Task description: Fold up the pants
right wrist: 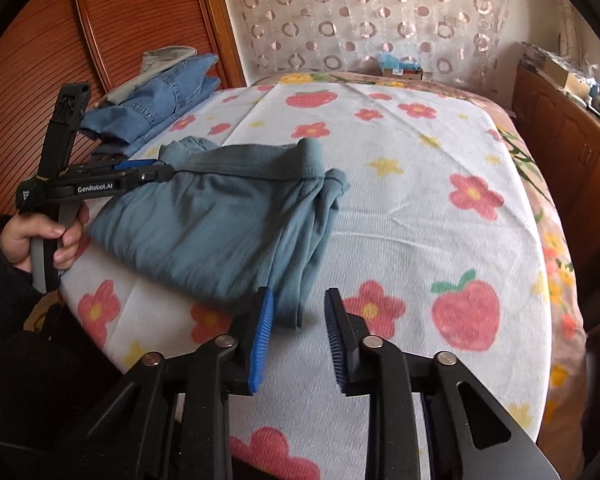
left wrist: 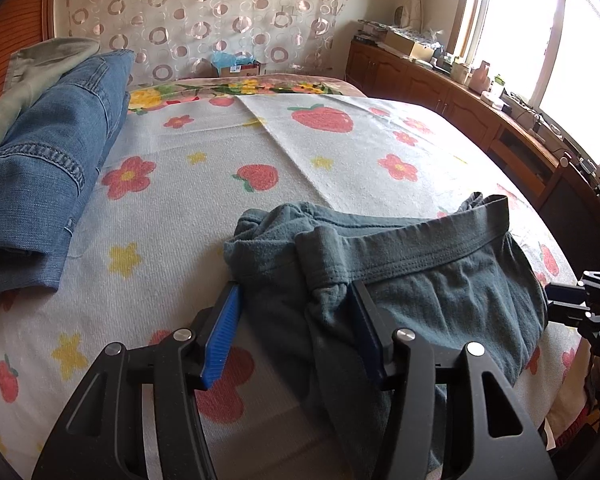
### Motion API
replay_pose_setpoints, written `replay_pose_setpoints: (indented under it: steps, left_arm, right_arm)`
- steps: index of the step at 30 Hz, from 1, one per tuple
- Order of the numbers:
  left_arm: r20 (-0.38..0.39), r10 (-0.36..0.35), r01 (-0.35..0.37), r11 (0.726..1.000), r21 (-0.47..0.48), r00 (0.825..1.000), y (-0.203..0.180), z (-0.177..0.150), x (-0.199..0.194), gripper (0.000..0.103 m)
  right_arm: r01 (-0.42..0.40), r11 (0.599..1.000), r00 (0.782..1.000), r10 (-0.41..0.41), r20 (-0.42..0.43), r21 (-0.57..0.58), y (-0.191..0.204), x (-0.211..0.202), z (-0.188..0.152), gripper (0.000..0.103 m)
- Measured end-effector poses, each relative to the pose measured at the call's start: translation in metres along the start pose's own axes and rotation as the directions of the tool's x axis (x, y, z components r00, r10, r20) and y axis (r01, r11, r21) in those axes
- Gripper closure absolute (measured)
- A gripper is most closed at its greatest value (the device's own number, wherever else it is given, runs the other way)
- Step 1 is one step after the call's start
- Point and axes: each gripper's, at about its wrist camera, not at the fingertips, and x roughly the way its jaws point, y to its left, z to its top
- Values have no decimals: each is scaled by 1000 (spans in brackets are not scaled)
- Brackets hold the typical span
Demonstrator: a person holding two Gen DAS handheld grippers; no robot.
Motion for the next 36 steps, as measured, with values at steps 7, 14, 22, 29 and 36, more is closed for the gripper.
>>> replay_pose_setpoints:
  steps: [7, 14, 22, 29, 36]
  left_arm:
    - [0, 0, 0, 1000, 0, 1000, 0, 0, 0, 48]
    - [0, 0, 0, 1000, 0, 1000, 0, 0, 0, 48]
    - [1, -1, 1, 1000, -1, 1000, 0, 0, 0, 48]
    - [1, 0, 0, 1000, 0, 1000, 0, -1, 0, 48]
    - [1, 0, 0, 1000, 0, 1000, 0, -1, 0, 48]
  right_arm:
    - [-43, 999, 999, 43, -12, -15, 0, -4, -5, 101]
    - [-21, 1000, 1000, 21, 3, -7, -4, -12, -10, 102]
    - [14, 1000, 999, -13, 49, -20, 3, -20, 1, 92]
    - [85, 996, 995, -84, 51, -26, 5, 2, 23, 64]
    - [93, 996, 996, -93, 16, -14, 6, 41, 46, 62]
